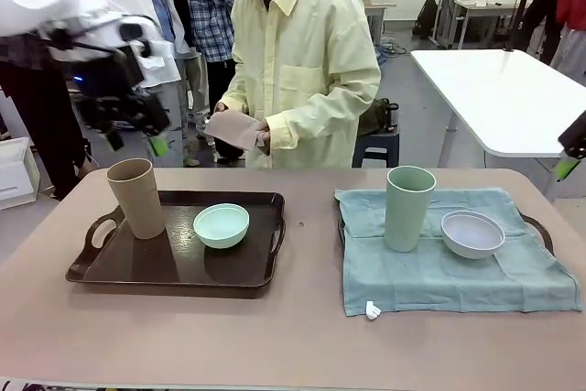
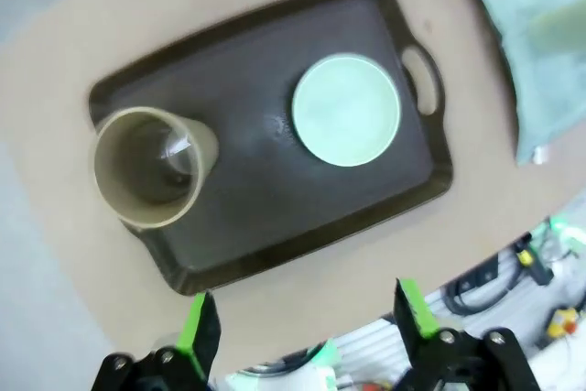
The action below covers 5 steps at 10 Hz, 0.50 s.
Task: Set up a tray with a mat and arrange the tableware.
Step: Pick up the Picnic Bowl and Reusable plastic cup from the Handle tray in front of the human's position and hold them in the air.
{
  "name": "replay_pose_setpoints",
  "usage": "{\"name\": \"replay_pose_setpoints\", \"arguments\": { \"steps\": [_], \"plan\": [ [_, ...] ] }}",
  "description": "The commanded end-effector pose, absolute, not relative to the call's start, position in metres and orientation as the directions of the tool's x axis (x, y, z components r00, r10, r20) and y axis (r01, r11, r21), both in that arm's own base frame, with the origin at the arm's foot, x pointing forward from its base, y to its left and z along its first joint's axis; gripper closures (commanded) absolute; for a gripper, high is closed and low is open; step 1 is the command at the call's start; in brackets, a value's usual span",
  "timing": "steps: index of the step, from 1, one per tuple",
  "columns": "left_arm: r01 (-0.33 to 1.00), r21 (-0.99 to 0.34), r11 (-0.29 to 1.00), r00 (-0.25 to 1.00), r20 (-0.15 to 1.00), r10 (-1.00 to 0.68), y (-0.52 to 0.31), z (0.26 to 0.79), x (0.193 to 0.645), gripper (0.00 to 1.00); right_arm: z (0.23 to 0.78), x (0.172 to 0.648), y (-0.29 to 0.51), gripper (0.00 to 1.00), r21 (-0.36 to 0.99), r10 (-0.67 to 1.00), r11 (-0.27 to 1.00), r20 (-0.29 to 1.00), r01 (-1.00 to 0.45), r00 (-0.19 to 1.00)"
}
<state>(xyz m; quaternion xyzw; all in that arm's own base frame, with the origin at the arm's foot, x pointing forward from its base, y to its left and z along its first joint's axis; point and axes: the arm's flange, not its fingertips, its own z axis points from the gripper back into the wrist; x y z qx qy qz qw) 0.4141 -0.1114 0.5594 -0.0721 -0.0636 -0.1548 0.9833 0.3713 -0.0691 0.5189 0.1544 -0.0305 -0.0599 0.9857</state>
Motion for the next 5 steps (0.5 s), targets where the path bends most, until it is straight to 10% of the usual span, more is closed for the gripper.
{"name": "replay_pose_setpoints", "arguments": {
  "steps": [1, 5],
  "plan": [
    [0.329, -0.293, 0.898, 0.936, 0.224, -0.27, -0.076, 0.564, 0.407, 0.0, 0.525, 0.38, -0.099, 0.0, 0.492, -0.168, 0.855, -0.034, 0.162, 0.985],
    [0.324, -0.609, 0.724, 0.932, 0.337, -0.134, 0.0, 0.544, 0.403, 0.0, 0.51, 0.393, -0.148, 0.0, 0.681, -0.273, 0.671, -0.142, 0.294, 0.951]
  ]
}}
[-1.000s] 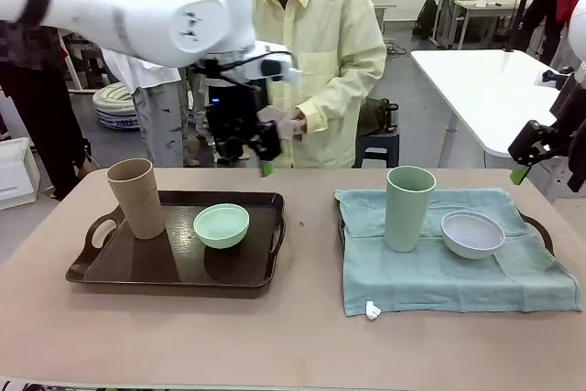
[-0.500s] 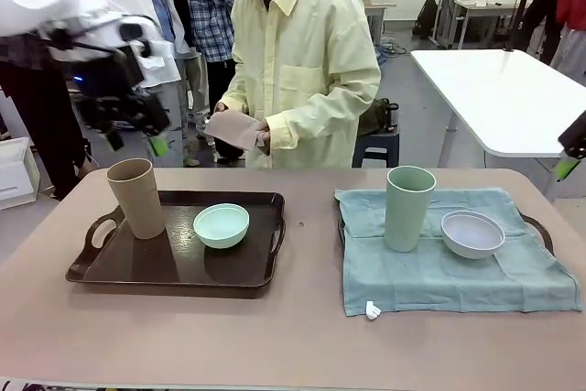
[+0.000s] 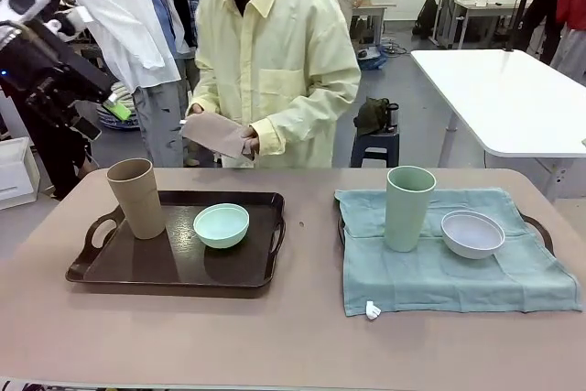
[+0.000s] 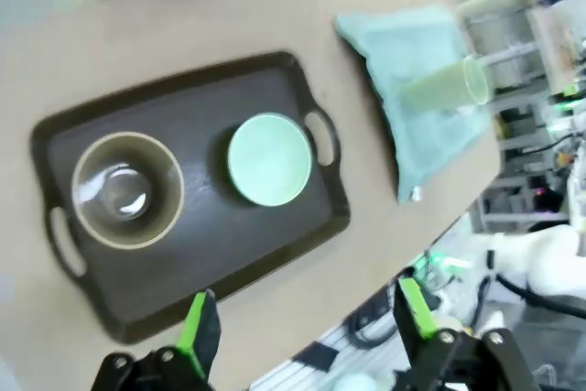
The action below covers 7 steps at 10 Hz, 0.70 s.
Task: Set up a tray with a mat and arrange the tableware.
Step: Pick up the Picnic Bowl and Reusable plastic cup from the Handle tray in front of the human's position and hold them in the air.
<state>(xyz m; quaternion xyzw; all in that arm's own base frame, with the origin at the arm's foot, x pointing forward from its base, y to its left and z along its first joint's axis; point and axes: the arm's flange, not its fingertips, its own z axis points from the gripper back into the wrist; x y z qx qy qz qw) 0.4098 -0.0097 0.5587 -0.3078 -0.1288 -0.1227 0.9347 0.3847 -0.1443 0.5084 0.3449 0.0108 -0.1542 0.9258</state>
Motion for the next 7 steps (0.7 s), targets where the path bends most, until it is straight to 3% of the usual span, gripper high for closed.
{"name": "replay_pose_setpoints", "arguments": {
  "steps": [1, 4, 7],
  "plan": [
    [0.307, -0.666, 0.68, 0.935, 0.343, -0.087, 0.019, 0.533, 0.398, 0.0, 0.505, 0.395, -0.155, 0.0, 0.715, -0.291, 0.625, -0.159, 0.313, 0.943],
    [0.271, -0.782, 0.562, 0.942, 0.336, 0.014, 0.057, 0.497, 0.379, 0.0, 0.5, 0.392, -0.165, 0.0, 0.796, -0.32, 0.504, -0.188, 0.335, 0.928],
    [0.134, -0.84, 0.525, 0.965, 0.23, 0.122, 0.078, 0.479, 0.363, 0.0, 0.511, 0.356, -0.179, 0.0, 0.884, -0.236, 0.433, -0.08, 0.179, 0.968]
  ]
}}
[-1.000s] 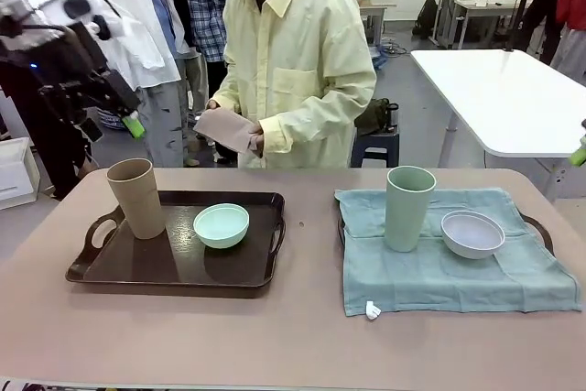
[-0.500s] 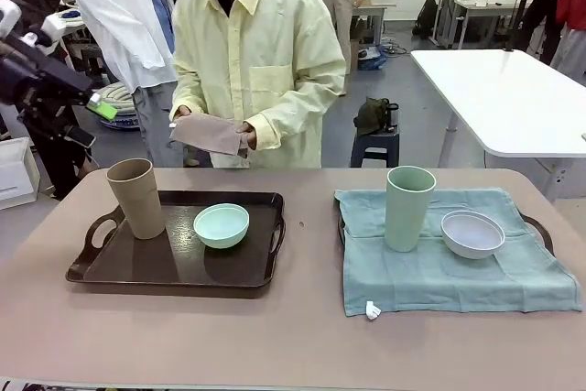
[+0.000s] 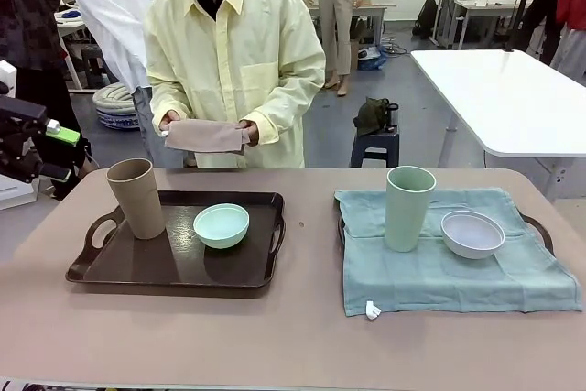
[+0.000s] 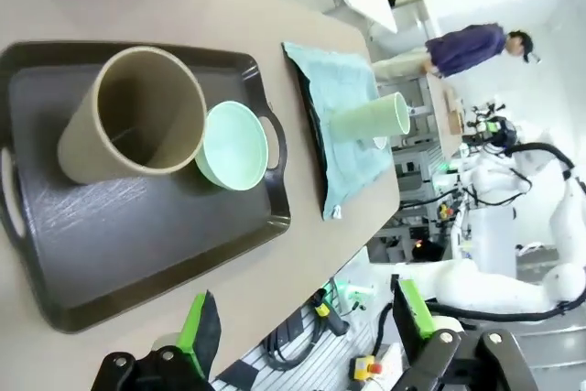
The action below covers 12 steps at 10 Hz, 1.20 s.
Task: Set up a tray with a mat and arrange the tableware.
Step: Pick up the Picnic Bowl and Reusable plastic cup from the Handle tray in front of the human's position and hold them in the air.
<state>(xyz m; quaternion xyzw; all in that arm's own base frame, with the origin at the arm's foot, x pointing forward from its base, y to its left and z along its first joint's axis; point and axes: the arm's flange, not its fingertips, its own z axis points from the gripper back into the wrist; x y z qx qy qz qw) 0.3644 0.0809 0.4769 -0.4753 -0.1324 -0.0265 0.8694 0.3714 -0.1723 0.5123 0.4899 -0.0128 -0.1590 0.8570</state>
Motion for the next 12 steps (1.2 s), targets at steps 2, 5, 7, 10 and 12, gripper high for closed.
{"name": "replay_pose_setpoints", "arguments": {
  "steps": [2, 5, 7, 10, 12],
  "plan": [
    [0.083, -0.846, 0.526, 0.964, 0.201, 0.172, 0.073, 0.488, 0.357, 0.0, 0.509, 0.334, -0.192, 0.0, 0.897, -0.206, 0.425, -0.039, 0.126, 0.978],
    [0.08, -0.845, 0.529, 0.96, 0.209, 0.187, 0.07, 0.506, 0.348, 0.0, 0.49, 0.322, -0.198, 0.0, 0.872, -0.195, 0.437, -0.146, 0.219, 0.97],
    [0.053, -0.853, 0.52, 0.957, 0.192, 0.219, 0.062, 0.508, 0.342, 0.0, 0.486, 0.322, -0.196, 0.0, 0.873, -0.178, 0.441, -0.143, 0.209, 0.974],
    [0.074, -0.838, 0.54, 0.962, 0.204, 0.184, 0.065, 0.513, 0.347, 0.0, 0.486, 0.325, -0.197, 0.0, 0.873, -0.193, 0.435, -0.15, 0.222, 0.97],
    [0.074, -0.838, 0.54, 0.962, 0.204, 0.184, 0.065, 0.513, 0.347, 0.0, 0.486, 0.325, -0.197, 0.0, 0.873, -0.193, 0.435, -0.15, 0.222, 0.97]
  ]
}}
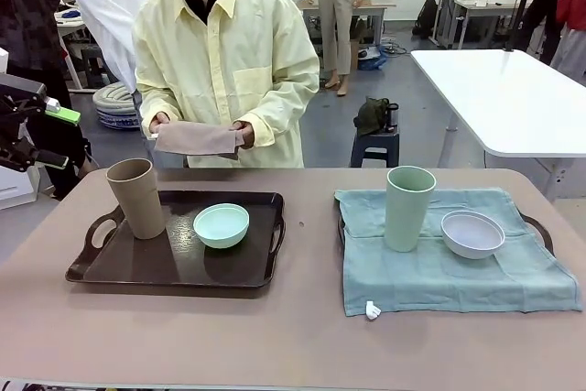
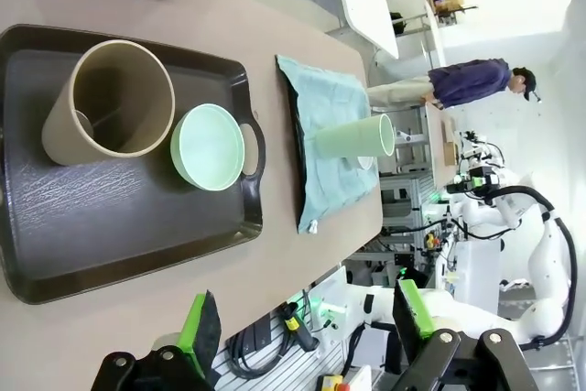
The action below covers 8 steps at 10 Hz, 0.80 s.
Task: Set up a tray with a mat and arrange the tableware.
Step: Pick up the Picnic Bowl and Reusable plastic cup from the Handle tray in front of the human's position and hold them in the air.
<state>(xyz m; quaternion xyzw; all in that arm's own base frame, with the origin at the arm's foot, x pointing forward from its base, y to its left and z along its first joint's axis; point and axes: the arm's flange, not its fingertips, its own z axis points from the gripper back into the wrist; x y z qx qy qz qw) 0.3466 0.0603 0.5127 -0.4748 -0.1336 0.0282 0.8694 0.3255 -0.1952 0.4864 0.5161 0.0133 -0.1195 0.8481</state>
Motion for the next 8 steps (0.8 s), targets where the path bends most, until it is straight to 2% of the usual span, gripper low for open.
{"name": "replay_pose_setpoints", "arguments": {
  "steps": [1, 8],
  "plan": [
    [0.074, -0.838, 0.54, 0.962, 0.204, 0.184, 0.0654, 0.5126, 0.3473, 0.0, 0.4858, 0.3247, -0.1966, 0.0, 0.873, -0.193, 0.435, -0.15, 0.222, 0.97],
    [0.074, -0.838, 0.54, 0.962, 0.204, 0.184, 0.0654, 0.5126, 0.3473, 0.0, 0.4858, 0.3247, -0.1966, 0.0, 0.873, -0.193, 0.435, -0.15, 0.222, 0.97]
  ]
}}
